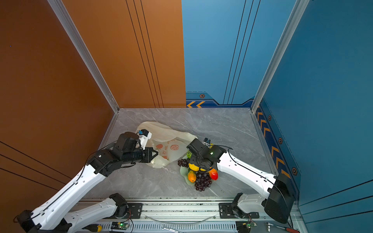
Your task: Place the fruits into the plastic bag
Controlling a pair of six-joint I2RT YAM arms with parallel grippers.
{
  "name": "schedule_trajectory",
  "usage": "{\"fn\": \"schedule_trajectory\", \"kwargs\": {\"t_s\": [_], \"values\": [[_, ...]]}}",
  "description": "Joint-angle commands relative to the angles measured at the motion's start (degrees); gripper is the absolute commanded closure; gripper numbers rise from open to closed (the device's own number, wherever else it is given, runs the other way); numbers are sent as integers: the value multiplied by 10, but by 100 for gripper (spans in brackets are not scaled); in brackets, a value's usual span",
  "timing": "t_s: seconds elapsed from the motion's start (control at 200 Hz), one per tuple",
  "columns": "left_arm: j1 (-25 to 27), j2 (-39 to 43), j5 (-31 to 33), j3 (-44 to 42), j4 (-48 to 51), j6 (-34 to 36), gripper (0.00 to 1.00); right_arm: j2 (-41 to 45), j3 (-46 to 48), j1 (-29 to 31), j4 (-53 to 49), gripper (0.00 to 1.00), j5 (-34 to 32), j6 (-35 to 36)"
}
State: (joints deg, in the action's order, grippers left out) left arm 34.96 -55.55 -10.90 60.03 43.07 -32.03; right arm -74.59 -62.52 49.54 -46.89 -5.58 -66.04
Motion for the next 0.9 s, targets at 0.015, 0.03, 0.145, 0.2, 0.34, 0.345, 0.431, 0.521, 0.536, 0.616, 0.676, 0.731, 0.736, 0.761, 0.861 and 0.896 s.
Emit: {"fn": "schedule_trajectory", "kwargs": {"t_s": [0.015,0.03,0.145,0.2,0.34,0.345,0.431,0.521,0.536,0.616,0.676,0.731,0.736,0.761,0.861,0.896], "values": [[8,8,8,-6,0,-2,100,5,-40,-1,-2,45,14,6],[8,8,8,-6,0,-2,100,4,-43,-1,-1,45,16,6],[9,13,8,-6,0,-4,100,-8,-64,1,10,45,27,10],[9,15,8,-6,0,-4,100,-17,-73,1,16,45,30,14],[9,17,7,-6,0,-2,100,-48,-99,2,25,46,39,30],[9,18,7,-6,0,-2,100,-50,-100,2,25,46,40,31],[10,18,6,-6,-1,-2,100,-71,-122,2,29,45,46,41],[10,19,5,-6,0,-2,100,-95,-149,0,34,46,51,52],[10,19,5,-6,0,-2,100,-99,-154,0,34,45,52,54],[10,19,4,-6,0,-1,100,-119,-174,-2,39,45,55,63],[11,18,5,-6,-1,-1,100,-137,-187,-3,47,46,62,68],[11,17,6,-6,-1,-1,100,-154,-201,-3,53,46,68,73],[11,17,6,-6,0,0,100,-156,-202,-3,53,46,69,73],[11,16,6,-5,0,0,100,-163,-211,-3,55,46,71,76],[11,10,7,0,0,2,100,-198,-236,-3,67,46,85,83],[11,8,7,2,0,3,100,-211,-246,-2,71,46,91,86]]}}
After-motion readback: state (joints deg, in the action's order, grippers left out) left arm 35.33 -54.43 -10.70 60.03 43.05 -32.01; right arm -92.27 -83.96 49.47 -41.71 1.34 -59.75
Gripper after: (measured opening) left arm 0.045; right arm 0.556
